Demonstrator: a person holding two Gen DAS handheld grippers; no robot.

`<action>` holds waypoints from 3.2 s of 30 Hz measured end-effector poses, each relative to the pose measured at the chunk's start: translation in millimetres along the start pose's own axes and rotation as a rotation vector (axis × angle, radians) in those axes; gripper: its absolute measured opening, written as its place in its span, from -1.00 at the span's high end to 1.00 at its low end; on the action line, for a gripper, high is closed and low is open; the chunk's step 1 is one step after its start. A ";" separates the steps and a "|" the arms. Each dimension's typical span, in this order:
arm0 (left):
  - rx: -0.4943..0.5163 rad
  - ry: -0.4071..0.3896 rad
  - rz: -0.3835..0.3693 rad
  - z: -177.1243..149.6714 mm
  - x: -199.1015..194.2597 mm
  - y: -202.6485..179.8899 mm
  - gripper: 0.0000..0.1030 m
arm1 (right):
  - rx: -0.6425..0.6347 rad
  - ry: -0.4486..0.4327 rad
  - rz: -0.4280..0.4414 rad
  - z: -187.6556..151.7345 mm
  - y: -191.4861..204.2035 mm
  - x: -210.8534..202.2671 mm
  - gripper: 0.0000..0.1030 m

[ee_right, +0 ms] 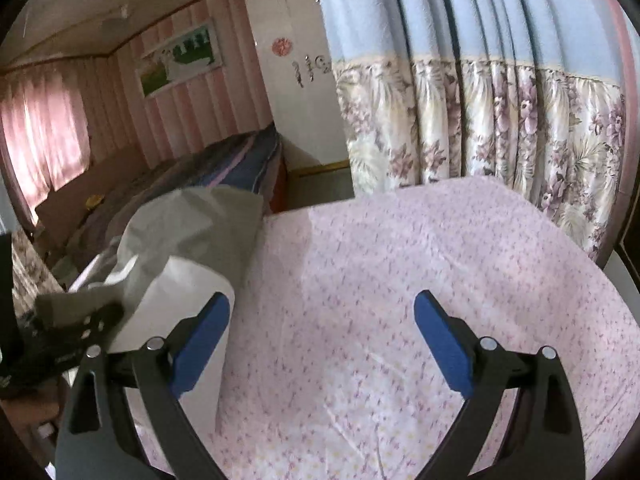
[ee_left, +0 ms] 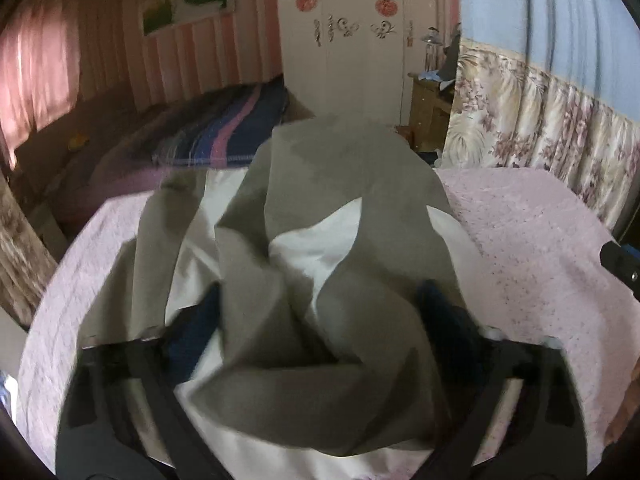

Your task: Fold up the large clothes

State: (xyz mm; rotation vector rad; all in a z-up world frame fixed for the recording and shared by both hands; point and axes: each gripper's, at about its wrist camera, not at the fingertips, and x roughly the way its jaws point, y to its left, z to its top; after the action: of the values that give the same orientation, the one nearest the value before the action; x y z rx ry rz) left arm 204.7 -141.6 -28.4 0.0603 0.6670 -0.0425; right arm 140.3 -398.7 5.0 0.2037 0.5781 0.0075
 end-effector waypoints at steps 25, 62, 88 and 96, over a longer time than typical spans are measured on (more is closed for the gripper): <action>-0.137 0.028 0.117 -35.4 -17.0 185.8 0.33 | -0.369 0.081 0.197 -31.1 205.7 28.2 -0.82; -0.077 -0.086 0.164 60.4 -5.9 213.7 -0.83 | -0.422 -0.007 0.096 41.8 254.9 66.7 -0.95; -0.093 -0.011 0.121 89.9 83.4 256.5 -0.91 | -0.409 -0.029 0.049 80.1 263.6 165.0 -0.95; -0.053 0.042 0.189 120.6 146.0 251.3 -0.91 | -0.338 0.023 0.020 94.0 268.0 236.2 -0.95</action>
State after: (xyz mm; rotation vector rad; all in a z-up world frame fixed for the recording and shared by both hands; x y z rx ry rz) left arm 408.5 97.7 -13.6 0.0726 0.7012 0.1585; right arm 402.6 -138.6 5.7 -0.1191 0.5885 0.1265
